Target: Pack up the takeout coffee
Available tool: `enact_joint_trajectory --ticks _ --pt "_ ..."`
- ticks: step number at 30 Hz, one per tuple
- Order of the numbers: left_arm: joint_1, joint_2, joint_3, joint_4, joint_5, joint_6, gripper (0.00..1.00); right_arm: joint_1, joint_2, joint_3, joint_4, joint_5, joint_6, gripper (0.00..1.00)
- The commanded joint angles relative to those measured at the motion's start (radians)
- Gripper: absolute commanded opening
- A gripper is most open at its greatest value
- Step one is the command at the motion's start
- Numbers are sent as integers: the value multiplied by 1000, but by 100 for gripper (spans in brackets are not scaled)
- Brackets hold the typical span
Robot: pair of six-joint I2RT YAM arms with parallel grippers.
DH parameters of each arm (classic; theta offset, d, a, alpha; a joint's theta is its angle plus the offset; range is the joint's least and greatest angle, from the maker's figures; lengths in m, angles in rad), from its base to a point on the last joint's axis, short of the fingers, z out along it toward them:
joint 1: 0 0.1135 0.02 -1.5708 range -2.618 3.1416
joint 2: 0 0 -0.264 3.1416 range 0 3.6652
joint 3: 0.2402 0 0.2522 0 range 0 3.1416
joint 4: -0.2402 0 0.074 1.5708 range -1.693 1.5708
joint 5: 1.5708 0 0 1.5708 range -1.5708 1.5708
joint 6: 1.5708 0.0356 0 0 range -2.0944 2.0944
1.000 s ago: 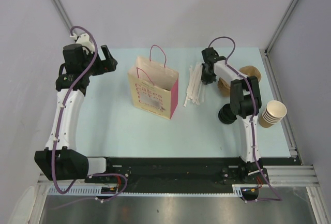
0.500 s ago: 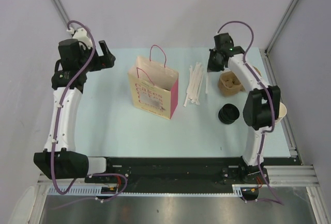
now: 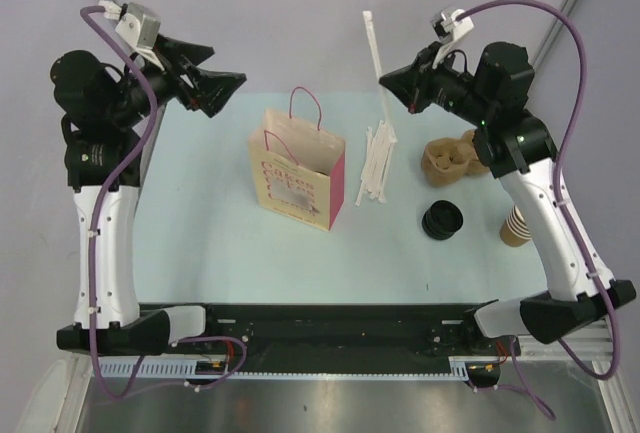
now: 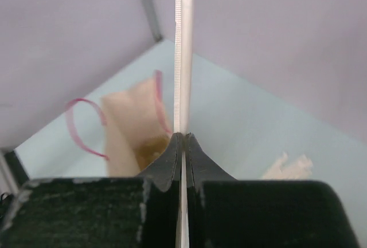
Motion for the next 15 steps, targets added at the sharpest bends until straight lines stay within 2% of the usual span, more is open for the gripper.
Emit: enact_joint_trajectory --ticks 1,5,8,15 --pt "-94 -30 36 263 257 -113 99 106 -55 -71 180 -134 -64 0" --pt "-254 -24 28 329 274 -172 92 259 -84 -90 268 -102 -106 0" --pt "-344 -13 24 332 260 -165 85 324 -77 -87 299 -57 -122 0" --pt "-384 13 27 354 179 -182 67 393 -78 -105 380 -16 -99 0"
